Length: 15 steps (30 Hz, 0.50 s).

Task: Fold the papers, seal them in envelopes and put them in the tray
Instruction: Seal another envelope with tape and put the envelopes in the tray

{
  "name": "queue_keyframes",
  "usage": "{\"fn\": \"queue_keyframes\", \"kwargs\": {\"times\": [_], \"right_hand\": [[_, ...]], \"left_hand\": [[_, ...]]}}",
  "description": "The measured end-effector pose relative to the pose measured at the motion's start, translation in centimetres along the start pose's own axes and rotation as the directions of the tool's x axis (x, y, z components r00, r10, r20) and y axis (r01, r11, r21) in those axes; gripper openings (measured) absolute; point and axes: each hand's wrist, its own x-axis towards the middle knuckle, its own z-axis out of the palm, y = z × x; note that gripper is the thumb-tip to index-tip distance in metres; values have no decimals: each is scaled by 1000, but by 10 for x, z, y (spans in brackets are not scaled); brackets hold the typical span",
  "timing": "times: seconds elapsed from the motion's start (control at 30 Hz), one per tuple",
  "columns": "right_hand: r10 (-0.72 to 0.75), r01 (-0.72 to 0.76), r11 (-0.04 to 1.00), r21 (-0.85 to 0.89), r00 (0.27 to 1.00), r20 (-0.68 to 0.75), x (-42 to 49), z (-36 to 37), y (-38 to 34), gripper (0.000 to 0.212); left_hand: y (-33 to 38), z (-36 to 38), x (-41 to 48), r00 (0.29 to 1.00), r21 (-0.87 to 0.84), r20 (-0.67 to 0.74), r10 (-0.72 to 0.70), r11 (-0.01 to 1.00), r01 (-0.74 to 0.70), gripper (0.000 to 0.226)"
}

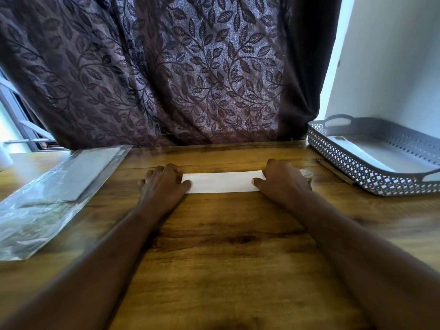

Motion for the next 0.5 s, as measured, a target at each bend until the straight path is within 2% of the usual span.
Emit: {"fn": "queue_keyframes", "kwargs": {"times": [0.1, 0.2, 0.27, 0.37, 0.5], "right_hand": [[-9, 11, 1000, 19, 995, -98, -7, 0, 0, 43], [-34, 56, 992, 110, 979, -199, -16, 3, -7, 38], [-63, 99, 979, 181, 979, -196, -22, 6, -18, 34], [-156, 193, 951, 242, 974, -162, -35, 16, -40, 28], [-315, 338, 905, 257, 940, -127, -62, 38, -93, 20]], "left_hand": [[-1, 0, -7, 1000, -40, 0, -3, 999, 3, 65], [-3, -3, -18, 999, -19, 2, 34, 999, -34, 64], [-4, -7, -26, 996, 11, -18, 85, 996, -85, 56], [-4, -11, -38, 985, 70, 23, 172, 982, -173, 57], [-20, -26, -64, 989, 23, 29, 148, 989, -149, 56]]}}
